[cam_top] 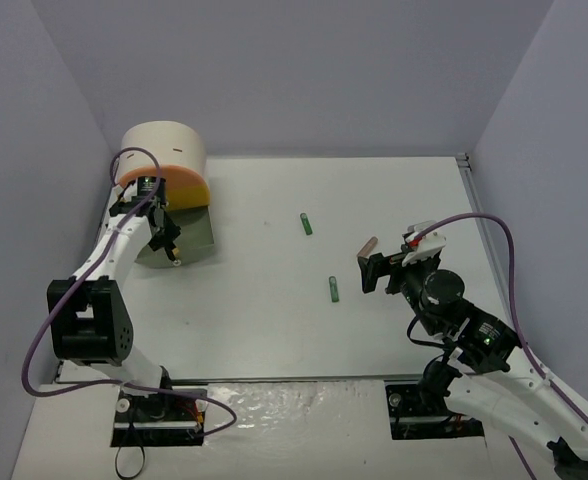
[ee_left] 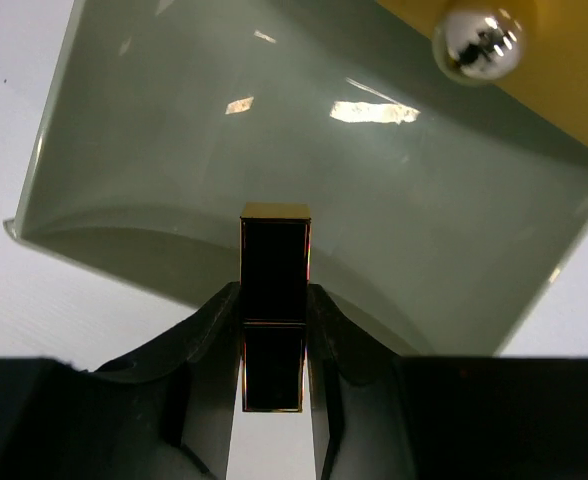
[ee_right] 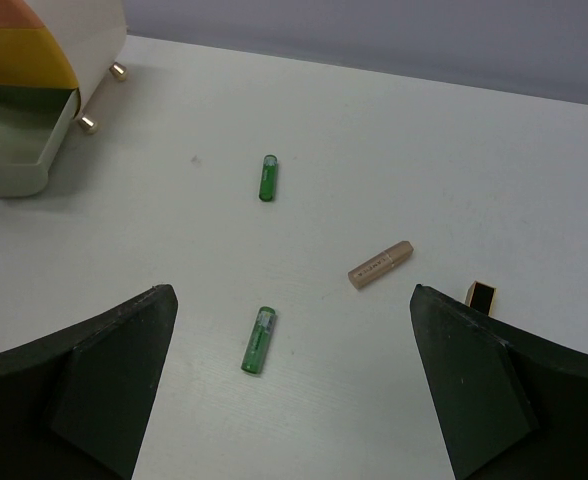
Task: Organize the makeup
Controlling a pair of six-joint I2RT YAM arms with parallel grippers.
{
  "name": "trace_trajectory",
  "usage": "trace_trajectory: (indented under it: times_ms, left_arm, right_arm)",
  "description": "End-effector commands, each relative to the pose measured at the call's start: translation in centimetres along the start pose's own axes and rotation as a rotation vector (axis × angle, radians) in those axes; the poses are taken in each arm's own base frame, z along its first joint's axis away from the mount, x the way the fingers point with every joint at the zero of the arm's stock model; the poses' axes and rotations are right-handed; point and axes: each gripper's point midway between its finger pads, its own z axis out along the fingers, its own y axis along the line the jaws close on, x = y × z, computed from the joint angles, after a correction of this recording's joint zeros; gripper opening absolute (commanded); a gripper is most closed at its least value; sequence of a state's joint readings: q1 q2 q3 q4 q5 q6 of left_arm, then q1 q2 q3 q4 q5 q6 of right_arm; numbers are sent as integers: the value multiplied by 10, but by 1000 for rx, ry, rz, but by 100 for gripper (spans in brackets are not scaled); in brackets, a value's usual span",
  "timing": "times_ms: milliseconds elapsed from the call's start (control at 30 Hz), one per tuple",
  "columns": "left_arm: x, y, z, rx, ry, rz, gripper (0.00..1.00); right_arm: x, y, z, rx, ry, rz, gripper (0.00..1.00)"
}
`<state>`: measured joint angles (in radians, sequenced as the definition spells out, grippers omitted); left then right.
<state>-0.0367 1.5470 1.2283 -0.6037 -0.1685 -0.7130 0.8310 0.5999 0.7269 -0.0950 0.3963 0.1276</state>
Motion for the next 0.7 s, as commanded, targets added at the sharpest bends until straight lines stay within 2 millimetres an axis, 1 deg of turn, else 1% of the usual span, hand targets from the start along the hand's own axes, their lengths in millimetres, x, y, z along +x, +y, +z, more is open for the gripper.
trace_trajectory:
  times_ms: [0, 100, 167, 233, 367, 467, 600, 667]
  left_arm:
    - [-45, -28, -3, 108, -82, -53, 14]
    - [-57, -22, 4, 90, -99, -93, 14]
    - [-61, -22, 7, 81, -107, -113, 16]
    - [-64, -22, 9, 77, -115, -141, 20]
    - [-61, -22, 14, 75, -113, -179, 29]
    - [-57, -22, 21, 67, -103, -191, 33]
    - [-53, -22, 31, 57, -86, -202, 36]
    - [-52, -23, 33, 60, -79, -208, 36]
  right_arm:
    - [-13, -2, 3, 22, -52, 29, 100]
    - [-11, -2, 3, 21, -46, 26, 100]
    - [-10, -1, 4, 20, -43, 25, 100]
    - [-10, -2, 4, 21, -43, 25, 100]
    - [-11, -2, 4, 23, -43, 24, 100]
    - [-11, -2, 4, 23, -43, 23, 100]
    - [-10, -2, 4, 22, -43, 24, 100]
    - [-11, -2, 3, 24, -45, 24, 100]
